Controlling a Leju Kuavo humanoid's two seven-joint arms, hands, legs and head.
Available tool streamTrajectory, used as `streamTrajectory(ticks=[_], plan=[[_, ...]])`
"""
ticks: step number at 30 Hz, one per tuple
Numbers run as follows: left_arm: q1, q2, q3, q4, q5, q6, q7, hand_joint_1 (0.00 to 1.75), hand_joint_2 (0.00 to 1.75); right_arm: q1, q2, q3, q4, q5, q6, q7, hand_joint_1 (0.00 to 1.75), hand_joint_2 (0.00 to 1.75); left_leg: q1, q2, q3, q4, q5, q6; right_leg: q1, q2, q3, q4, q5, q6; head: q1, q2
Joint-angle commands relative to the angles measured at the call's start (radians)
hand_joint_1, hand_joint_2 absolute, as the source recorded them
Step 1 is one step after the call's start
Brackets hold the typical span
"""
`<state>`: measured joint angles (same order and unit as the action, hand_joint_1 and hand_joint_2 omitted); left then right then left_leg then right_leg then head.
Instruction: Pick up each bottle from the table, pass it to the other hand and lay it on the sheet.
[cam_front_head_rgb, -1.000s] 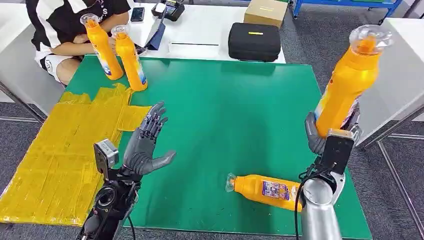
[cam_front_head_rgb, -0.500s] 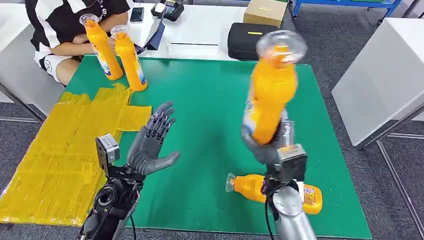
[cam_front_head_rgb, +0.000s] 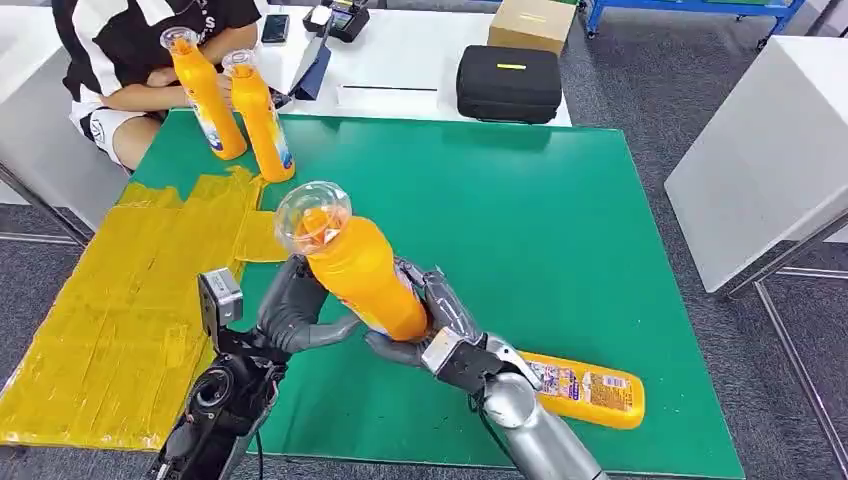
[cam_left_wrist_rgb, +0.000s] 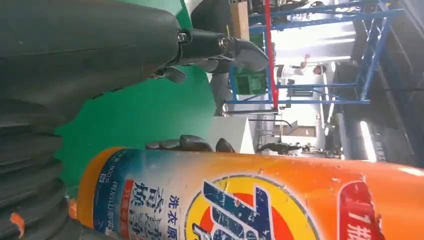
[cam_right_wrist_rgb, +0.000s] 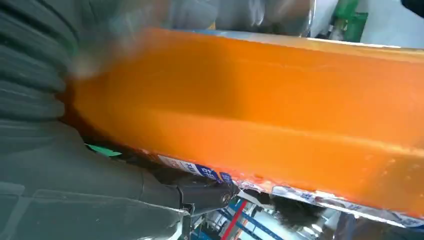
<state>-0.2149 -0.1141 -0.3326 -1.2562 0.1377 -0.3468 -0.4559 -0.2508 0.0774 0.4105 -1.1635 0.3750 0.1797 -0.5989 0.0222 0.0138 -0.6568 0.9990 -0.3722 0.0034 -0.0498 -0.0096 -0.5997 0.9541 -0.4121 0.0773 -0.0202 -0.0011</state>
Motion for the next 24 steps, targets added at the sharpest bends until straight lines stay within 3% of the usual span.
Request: streamTrajectory(ticks=[1,12,24], plan=[[-0.058,0.022,-0.034,0.068,-0.001,0.000,0.005,0.00,1.75,-0.040,-0.007,0.085,0.118,0.013,0.021,-0.001,1.75,1.75,0.001,-0.001,0.006,0.000,-0.003,0.001,0.001,0.000,0.006,0.000,-0.002,-0.006,0.000,0.000],[-0.058,0.022,-0.034,0.068,-0.001,0.000,0.005,0.00,1.75,-0.040,-0.007,0.085,0.118,0.013,0.021,-0.001,1.75,1.75,0.001,-0.002,0.003,0.000,-0.001,0.000,0.001,0.000,0.003,0.000,-0.001,-0.005,0.000,0.000],[-0.071,0.018,-0.022,0.099,-0.007,0.000,-0.003,0.00,1.75,-0.133,0.020,0.194,0.296,0.003,0.084,-0.029,1.75,1.75,0.001,-0.001,0.007,0.000,-0.003,0.000,0.002,0.001,0.006,0.000,-0.003,-0.007,0.000,0.000]])
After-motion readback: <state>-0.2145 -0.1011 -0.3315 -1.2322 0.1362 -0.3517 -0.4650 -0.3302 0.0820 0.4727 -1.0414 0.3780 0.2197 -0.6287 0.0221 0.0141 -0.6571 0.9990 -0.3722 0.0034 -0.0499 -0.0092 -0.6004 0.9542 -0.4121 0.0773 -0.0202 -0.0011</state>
